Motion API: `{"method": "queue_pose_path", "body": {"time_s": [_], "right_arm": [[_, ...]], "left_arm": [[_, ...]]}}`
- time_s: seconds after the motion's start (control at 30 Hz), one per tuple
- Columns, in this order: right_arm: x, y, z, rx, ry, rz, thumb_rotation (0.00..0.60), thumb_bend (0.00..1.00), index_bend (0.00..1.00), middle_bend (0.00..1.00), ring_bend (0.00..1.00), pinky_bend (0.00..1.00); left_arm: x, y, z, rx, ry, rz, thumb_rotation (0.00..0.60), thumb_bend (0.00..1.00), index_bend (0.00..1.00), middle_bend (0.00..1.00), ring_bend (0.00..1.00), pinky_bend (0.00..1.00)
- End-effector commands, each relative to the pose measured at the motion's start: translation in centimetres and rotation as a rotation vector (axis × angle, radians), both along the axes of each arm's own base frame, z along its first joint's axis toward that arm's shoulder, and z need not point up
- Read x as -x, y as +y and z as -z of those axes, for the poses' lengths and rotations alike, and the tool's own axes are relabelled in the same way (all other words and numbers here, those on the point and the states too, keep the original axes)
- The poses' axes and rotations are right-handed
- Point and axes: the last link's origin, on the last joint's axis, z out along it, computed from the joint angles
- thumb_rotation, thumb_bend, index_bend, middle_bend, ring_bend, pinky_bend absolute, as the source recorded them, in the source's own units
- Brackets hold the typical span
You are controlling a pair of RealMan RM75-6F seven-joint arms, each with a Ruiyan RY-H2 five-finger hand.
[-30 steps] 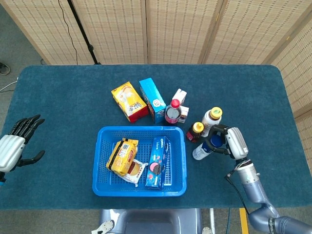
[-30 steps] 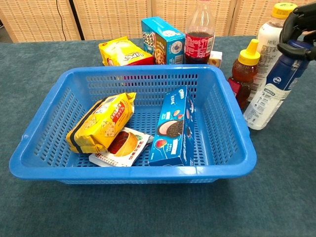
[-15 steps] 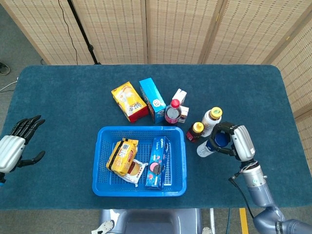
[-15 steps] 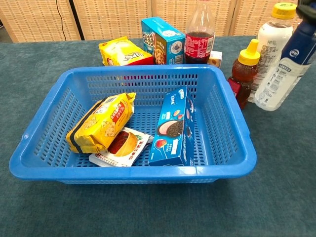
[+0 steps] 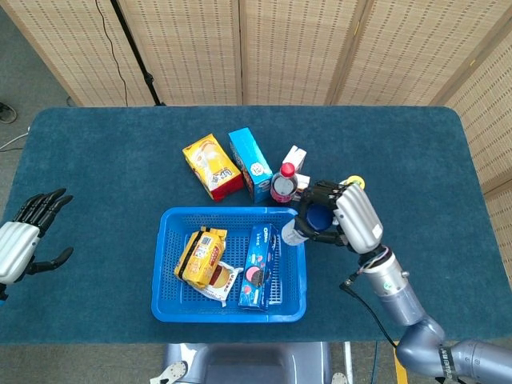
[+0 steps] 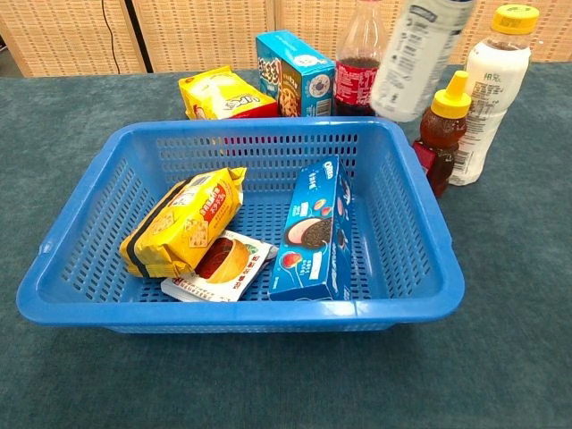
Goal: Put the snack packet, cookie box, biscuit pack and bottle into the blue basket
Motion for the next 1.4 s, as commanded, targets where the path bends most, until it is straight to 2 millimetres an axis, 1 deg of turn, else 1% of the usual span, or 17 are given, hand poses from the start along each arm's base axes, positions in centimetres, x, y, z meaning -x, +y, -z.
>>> {"method": "queue_pose_path", "body": {"time_s": [0.03,0.2,0.27,0.37,0.67,0.83,0.9,1.07,1.13,1.23,1.33,1.4], "right_arm": [[-2.9,-0.4,1.6,-0.049,0.000,-0.032,0.600,0.42,0.61,0.62,0.58,0.80],[-6.3,-0.8,4.1,-0.092,0.014,-0.078,0.600,0.42,0.61,0.62,0.58,0.80],[-7.3,-1.0,5.1,-0.092,0.031,-0.092,0.600,0.42,0.61,0.62,0.58,0.80],[-8.3,-1.3,6.5,-0.092,0.051,-0.103,0.600,0.42,0.61,0.62,0.58,0.80],[-10.2,-3.2,10.2,-0.073,0.079,-0.076,0.600,0.42,0.61,0.62,0.58,0.80],[-11.0,-3.4,11.9,-0.077,0.081,-0.069,0.600,0.42,0.61,0.62,0.58,0.80],[-11.3,-3.5,12.3,-0.079,0.073,-0.062,0.600,0.42,0.61,0.62,0.58,0.80],[-12.2,-3.8,12.9,-0.084,-0.032,-0.004,0.600,0.43,0.61,0.63,0.58,0.80],[-12.6,-3.9,13.9,-0.106,-0.084,0.051,0.600,0.44,0.61,0.63,0.58,0.80],[-13.4,-3.7,15.1,-0.118,-0.115,0.079,0.600,0.44,0.61,0.63,0.58,0.80],[-13.9,-3.5,16.2,-0.122,-0.111,0.103,0.600,0.44,0.61,0.63,0.58,0.80],[-13.7,-3.6,16.9,-0.127,-0.082,0.114,0.600,0.44,0.61,0.63,0.58,0.79]], "left_arm": [[0.0,0.1,0.0,0.002,0.001,-0.001,0.600,0.30,0.00,0.00,0.00,0.00],[0.0,0.2,0.1,0.008,0.003,-0.003,0.600,0.30,0.00,0.00,0.00,0.00],[0.0,0.2,0.2,0.009,0.005,-0.003,0.600,0.30,0.00,0.00,0.00,0.00],[0.0,0.2,0.3,0.013,0.007,-0.003,0.600,0.30,0.00,0.00,0.00,0.00],[0.0,0.3,0.4,0.018,0.015,0.000,0.600,0.30,0.00,0.00,0.00,0.00],[0.0,0.4,0.5,0.021,0.017,-0.004,0.600,0.30,0.00,0.00,0.00,0.00],[0.0,0.4,0.5,0.022,0.018,-0.005,0.600,0.30,0.00,0.00,0.00,0.00],[0.0,0.4,0.5,0.024,0.019,-0.006,0.600,0.30,0.00,0.00,0.00,0.00],[0.0,0.4,0.6,0.027,0.022,-0.003,0.600,0.30,0.00,0.00,0.00,0.00],[-0.1,0.4,0.8,0.031,0.026,-0.003,0.600,0.30,0.00,0.00,0.00,0.00],[-0.1,0.4,0.8,0.034,0.030,-0.002,0.600,0.30,0.00,0.00,0.00,0.00],[-0.1,0.3,0.8,0.033,0.028,-0.003,0.600,0.30,0.00,0.00,0.00,0.00]]}}
